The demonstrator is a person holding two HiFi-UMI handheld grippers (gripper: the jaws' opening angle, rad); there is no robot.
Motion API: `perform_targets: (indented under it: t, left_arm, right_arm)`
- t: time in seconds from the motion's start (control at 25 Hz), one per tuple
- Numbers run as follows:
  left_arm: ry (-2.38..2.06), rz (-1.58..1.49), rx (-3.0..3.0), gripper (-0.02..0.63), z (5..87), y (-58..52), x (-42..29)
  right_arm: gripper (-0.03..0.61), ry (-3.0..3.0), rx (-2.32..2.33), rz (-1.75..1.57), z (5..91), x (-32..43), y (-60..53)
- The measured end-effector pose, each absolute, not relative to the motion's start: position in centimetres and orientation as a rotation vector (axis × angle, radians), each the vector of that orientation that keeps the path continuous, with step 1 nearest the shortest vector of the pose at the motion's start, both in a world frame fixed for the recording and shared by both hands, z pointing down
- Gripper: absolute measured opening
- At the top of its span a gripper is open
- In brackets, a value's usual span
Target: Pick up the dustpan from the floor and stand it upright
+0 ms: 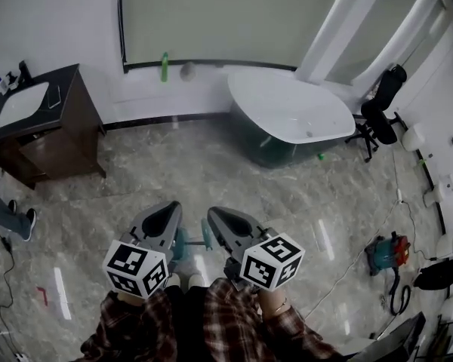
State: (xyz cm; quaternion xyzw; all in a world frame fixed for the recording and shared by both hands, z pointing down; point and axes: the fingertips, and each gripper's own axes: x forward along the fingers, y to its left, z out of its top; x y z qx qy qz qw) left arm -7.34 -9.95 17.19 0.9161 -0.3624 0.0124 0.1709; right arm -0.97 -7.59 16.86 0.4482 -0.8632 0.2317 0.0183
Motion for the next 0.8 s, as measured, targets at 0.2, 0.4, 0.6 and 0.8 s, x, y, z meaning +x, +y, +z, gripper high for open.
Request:
perform_targets:
  t: [0.2,0.4,0.6,0.8]
  left_arm:
    - [-0.992,0.022,2.620,0.011,16.6,-8.4,-6.0]
    - [-0.994,0.011,2.616,0.011,16.4,-8.1,-5.7]
    - [-1.014,0.008,2.594,0.011,16.6,-8.4,-6.1]
    - [-1.030,0.036,2.574,0.011,17.4,-8.9,-6.5]
  right_arm:
    - [0.011,-2.726,1.371,0.709,15.5,-0.8,-6.7]
    - [0.011,-2.749,1.316,0.683,14.7,-1.2,-6.7]
    - [0.011,-2.765,1.284,0.703,14.6,-1.5,-7.2]
    - [0.011,-2.755,1.265,0.721,14.8,-1.6,-7.7]
